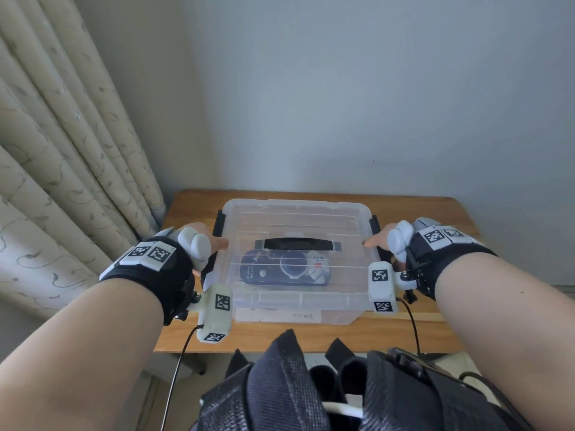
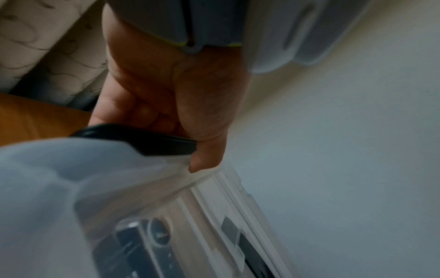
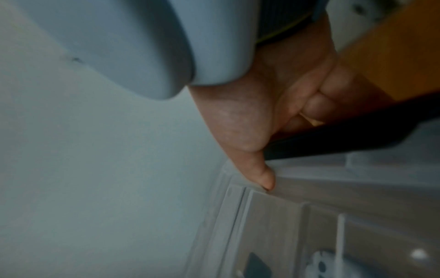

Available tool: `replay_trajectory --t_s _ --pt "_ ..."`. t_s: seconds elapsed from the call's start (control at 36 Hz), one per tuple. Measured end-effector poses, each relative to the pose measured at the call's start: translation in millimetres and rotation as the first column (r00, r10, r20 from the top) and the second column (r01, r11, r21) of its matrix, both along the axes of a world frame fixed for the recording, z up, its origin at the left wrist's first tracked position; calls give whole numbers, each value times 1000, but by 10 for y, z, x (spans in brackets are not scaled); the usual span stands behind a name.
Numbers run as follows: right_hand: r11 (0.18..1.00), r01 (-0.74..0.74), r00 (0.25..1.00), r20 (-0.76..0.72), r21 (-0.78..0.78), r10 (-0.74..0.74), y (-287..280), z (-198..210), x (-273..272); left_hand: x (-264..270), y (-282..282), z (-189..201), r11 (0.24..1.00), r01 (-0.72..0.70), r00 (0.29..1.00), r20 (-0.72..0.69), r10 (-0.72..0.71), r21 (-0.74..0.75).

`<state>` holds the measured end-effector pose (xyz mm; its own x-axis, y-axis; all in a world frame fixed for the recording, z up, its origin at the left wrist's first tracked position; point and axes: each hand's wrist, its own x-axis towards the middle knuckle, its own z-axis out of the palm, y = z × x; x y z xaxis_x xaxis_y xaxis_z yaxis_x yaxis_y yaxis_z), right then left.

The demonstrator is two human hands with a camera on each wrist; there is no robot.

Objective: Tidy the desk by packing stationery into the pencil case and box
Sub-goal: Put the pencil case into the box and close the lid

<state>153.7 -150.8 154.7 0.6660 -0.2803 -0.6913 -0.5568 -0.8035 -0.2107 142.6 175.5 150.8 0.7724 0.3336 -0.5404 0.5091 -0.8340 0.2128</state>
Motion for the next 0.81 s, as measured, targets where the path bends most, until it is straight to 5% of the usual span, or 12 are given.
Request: replay_trajectory --t_s 0.19,0.42,0.56,0.81 --pt "996 84 992 -94 4 -83 -934 -308 -1029 -850 -721 -227 970 -75 996 -53 65 -230" --pt "977 204 979 2 65 -204 -2017 -420 -2183 -1842 -1721 -176 979 35 995 101 -15 -199" --pt "949 257 956 94 184 -277 -2670 -321 -2732 -2415 -2166 -86 944 -12 980 184 76 -331" --pt "927 211 922 253 310 -294 -2852 372 -3206 -3082 -2523 504 981 -40 938 331 103 -192"
